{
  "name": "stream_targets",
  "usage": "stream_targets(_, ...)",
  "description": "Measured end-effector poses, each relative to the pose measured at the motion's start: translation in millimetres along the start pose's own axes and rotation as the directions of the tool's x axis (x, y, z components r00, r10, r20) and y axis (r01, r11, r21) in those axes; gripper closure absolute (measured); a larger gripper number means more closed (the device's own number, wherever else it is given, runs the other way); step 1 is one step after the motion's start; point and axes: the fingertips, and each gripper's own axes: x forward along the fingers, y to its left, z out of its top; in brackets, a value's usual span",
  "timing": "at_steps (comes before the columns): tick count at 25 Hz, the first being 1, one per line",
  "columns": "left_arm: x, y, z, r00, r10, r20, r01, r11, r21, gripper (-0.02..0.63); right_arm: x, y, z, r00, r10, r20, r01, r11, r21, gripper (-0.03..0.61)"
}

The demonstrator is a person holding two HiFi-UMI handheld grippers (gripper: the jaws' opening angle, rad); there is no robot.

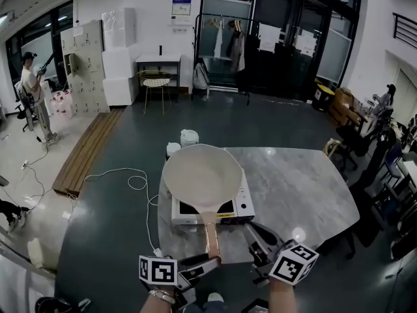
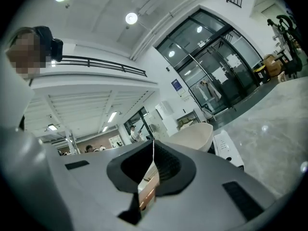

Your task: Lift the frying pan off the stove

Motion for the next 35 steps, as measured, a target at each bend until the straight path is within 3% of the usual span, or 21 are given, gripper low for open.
stream_targets(2,4,3,-1,1.000,-0.002,0.010,0.002,0.998,-0.062,0.354,-1,-9,-2,1.000,-0.006,-0.021,0.006,1.000,0.001,0.551)
stream_targets(5,10,4,2,0.999,0.004,0.033,0.000,0.992,-0.126,0.471,2,-22,2,0.999,0.012,-0.043,-0.011,1.000,0.013,0.551)
stream_targets(13,3,9,-3,0.999,0.015,0.048,-0.007,0.987,-0.161,0.485,31,-37,-30,0.973,0.105,-0.205,-0.096,0.994,0.053,0.551)
stream_targets(16,4,7,-3,0.999,0.015,0.045,-0.008,0.988,-0.153,0.483,40,-44,-52,0.951,0.168,-0.259,-0.133,0.980,0.148,0.519)
stream_targets(17,4,6,-3,0.999,0.019,0.043,-0.012,0.989,-0.149,0.483,43,-46,-57,0.945,0.192,-0.264,-0.142,0.970,0.197,0.461)
stream_targets(20,5,4,-4,0.999,0.029,0.041,-0.023,0.989,-0.143,0.483,52,-58,-69,0.934,0.237,-0.268,-0.134,0.927,0.352,0.419)
stream_targets(23,7,1,-4,0.998,0.036,0.042,-0.030,0.990,-0.140,0.483,66,-52,-67,0.916,0.344,-0.205,-0.194,0.829,0.525,0.383)
stream_targets(26,4,1,-4,0.998,0.044,0.042,-0.038,0.990,-0.137,0.483,77,-37,-83,0.862,0.458,-0.219,-0.238,0.746,0.622,0.307)
stream_targets(28,4,1,-5,0.998,0.051,0.039,-0.046,0.990,-0.133,0.482,83,-34,-97,0.834,0.487,-0.257,-0.224,0.726,0.650,0.293)
stream_targets(35,4,0,-6,0.996,0.077,0.036,-0.072,0.990,-0.124,0.482,106,-27,-122,0.770,0.539,-0.341,-0.186,0.701,0.688,0.288)
